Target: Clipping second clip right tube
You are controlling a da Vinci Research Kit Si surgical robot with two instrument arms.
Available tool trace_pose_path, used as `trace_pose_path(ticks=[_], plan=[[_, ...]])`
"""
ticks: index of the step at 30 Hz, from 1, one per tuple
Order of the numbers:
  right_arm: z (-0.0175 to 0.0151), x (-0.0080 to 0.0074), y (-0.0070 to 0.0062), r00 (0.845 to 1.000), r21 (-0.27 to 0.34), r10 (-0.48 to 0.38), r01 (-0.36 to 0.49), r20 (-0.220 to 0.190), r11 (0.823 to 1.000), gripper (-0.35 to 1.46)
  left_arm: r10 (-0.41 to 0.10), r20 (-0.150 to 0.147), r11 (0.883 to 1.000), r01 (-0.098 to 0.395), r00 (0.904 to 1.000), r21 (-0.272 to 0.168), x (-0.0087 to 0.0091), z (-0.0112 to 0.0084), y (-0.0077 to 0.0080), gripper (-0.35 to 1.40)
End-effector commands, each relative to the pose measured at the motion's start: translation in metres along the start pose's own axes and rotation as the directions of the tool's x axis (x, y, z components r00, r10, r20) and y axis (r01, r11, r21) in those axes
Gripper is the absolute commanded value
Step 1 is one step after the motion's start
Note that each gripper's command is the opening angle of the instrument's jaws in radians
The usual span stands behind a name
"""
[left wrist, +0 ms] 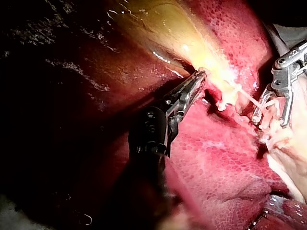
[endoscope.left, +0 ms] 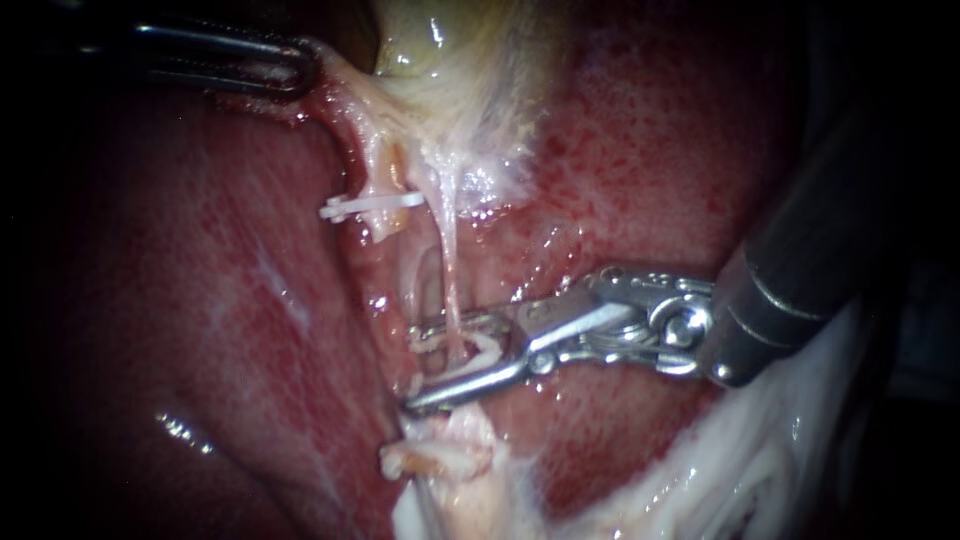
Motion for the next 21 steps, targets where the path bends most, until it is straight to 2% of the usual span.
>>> trace_pose_path(ticks=[1, 4, 10, 21], plan=[[0.0, 0.0003, -0.0004, 1.0, 0.017, 0.004, -0.004, -0.007, 1.0, 0.47, 0.0, 0.0, 1.0, 0.0, 1.0, 0.0, 0.0, 0.0, 0.0, -0.35], [0.0, 0.0008, -0.0012, 1.0, 0.053, 0.013, -0.012, -0.012, 0.999, 0.43, 0.0, 0.0, 1.0, 0.0, 1.0, 0.0, 0.0, 0.0, 0.0, -0.35], [-0.0005, 0.0006, -0.0011, 1.0, 0.042, 0.008, -0.008, -0.018, 0.999, 0.26, 0.0, 0.0, 1.0, 0.0, 1.0, 0.0, 0.0, 0.0, 0.0, -0.35], [-0.0011, 0.0004, -0.0012, 1.0, 0.037, 0.008, -0.007, -0.024, 0.999, -0.27, 0.0, 0.0, 1.0, 0.0, 1.0, 0.0, 0.0, 0.0, 0.0, -0.35]])
